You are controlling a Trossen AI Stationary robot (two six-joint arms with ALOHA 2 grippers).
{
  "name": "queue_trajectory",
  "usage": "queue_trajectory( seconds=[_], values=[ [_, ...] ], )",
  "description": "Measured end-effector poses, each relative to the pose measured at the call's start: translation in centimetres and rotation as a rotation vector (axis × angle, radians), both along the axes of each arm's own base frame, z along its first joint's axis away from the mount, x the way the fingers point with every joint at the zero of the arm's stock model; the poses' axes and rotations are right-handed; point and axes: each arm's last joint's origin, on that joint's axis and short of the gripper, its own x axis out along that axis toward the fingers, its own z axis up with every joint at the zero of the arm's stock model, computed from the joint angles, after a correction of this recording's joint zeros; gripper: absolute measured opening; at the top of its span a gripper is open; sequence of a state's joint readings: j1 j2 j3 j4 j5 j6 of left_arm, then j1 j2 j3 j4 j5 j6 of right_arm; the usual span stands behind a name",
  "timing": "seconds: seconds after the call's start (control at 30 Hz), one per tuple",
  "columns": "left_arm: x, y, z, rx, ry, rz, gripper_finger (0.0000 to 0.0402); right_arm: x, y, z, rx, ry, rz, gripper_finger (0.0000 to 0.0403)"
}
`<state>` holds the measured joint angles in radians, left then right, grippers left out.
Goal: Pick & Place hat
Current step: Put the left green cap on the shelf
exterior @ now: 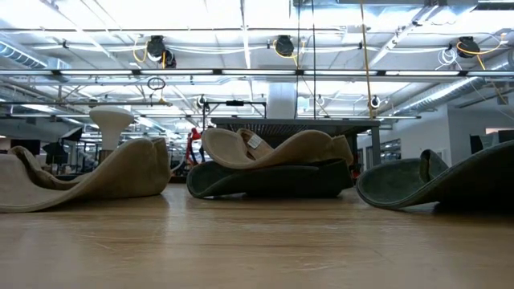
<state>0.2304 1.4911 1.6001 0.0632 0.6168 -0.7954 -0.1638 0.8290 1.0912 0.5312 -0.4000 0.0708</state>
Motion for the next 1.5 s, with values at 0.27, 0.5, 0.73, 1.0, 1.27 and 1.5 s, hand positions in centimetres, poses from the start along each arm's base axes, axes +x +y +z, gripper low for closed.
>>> queue_trajectory(
  seconds=[0.27, 0.5, 0.73, 1.0, 1.27, 1.5],
  values=[
    [-0.2, 0.8, 0.1, -0.086, 0.025, -0.035, 0.0154, 0.3, 0.6, 0.4, -0.216, -0.112, 0.173, 0.0007],
    [1.7, 0.6, -0.2, -0.188, -0.035, -0.099, 0.0154, 1.7, 0.4, 0.3, -0.359, -0.244, 0.077, 0.0005],
    [4.6, 0.9, -1.8, -0.307, -0.058, -0.196, 0.0154, 3.3, -0.4, -0.2, -0.422, -0.277, -0.010, 0.0005],
    [7.3, 0.0, -4.1, -0.371, -0.059, -0.279, 0.0154, 3.8, -1.5, -0.5, -0.443, -0.248, -0.040, 0.0005],
    [7.6, -1.2, -4.1, -0.386, -0.081, -0.305, 0.0154, 3.8, -2.0, -0.6, -0.431, -0.228, -0.048, 0.0005],
    [7.7, -1.4, -4.1, -0.384, -0.101, -0.274, 0.0154, 4.1, -2.1, -0.7, -0.426, -0.215, -0.046, 0.0005]
  ],
)
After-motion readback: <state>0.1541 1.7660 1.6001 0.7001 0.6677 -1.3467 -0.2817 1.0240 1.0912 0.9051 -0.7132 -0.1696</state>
